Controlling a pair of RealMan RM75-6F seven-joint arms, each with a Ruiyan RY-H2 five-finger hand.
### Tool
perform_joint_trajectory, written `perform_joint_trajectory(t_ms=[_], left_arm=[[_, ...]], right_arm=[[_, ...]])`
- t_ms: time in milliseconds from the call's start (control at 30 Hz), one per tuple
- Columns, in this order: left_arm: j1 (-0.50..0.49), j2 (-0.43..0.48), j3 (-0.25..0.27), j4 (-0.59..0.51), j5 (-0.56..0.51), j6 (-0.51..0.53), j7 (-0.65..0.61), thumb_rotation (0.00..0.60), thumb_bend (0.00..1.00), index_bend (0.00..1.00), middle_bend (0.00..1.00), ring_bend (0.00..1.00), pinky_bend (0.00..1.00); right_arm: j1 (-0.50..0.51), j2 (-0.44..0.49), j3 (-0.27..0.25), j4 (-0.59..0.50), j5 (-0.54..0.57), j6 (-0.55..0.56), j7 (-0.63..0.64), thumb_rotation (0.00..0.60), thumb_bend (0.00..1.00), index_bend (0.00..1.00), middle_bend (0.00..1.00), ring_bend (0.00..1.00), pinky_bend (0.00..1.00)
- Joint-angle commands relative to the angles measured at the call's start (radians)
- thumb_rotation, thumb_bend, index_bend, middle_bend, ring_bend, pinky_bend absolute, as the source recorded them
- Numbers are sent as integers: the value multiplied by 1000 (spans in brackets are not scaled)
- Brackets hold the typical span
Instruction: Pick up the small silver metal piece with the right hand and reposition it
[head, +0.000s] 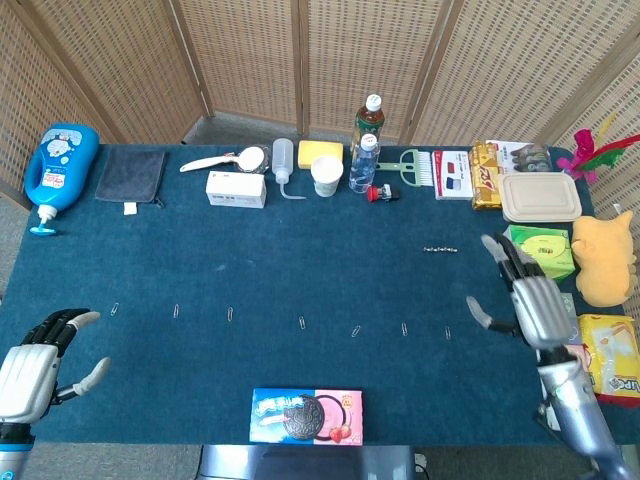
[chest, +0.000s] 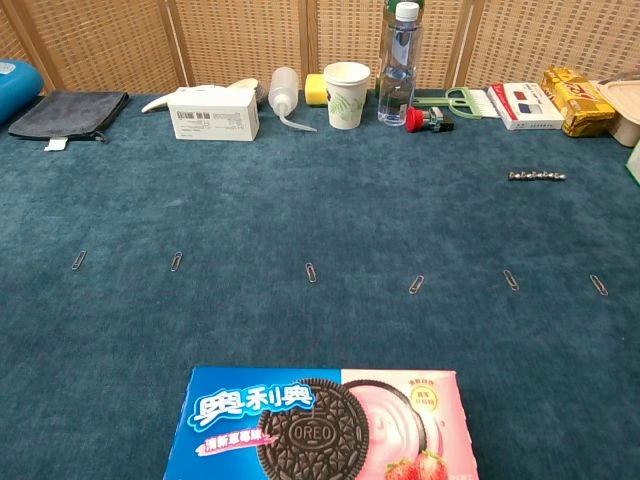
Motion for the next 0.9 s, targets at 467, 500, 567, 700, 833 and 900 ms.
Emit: perform_joint_trajectory(t_ms=[467,500,567,700,833,900], left_arm=[[-22,-15,-14,41,-64,-45,-7,83,355,218,202,152,228],[-26,-16,-15,42,-67,-51,-5,83,355,218,202,152,228],[-33,-19,-18,41,-73,-59,-1,80,356,218,202,152,228],[-44,-22,-24,38,-81,-70,7,78,356,218,202,152,228],[-50,-22,-28,32,-83,-72,19,80,356,218,202,152,228],[-52,-22,-28,30,-85,-74,24,79,356,218,202,152,228]], right_arm=[[284,-131,96,401,274,-373,-231,187,303,0,690,865,727],[294,-138,90,428,293,-390,-274,202,299,0,701,873,732],[307,-155,88,453,338,-417,-318,251,298,0,706,877,734],[331,-165,61,482,404,-476,-419,419,297,0,660,837,722],[359,-172,33,498,482,-510,-562,477,296,0,546,748,635],[372,-182,24,501,522,-506,-626,500,296,0,537,739,626]])
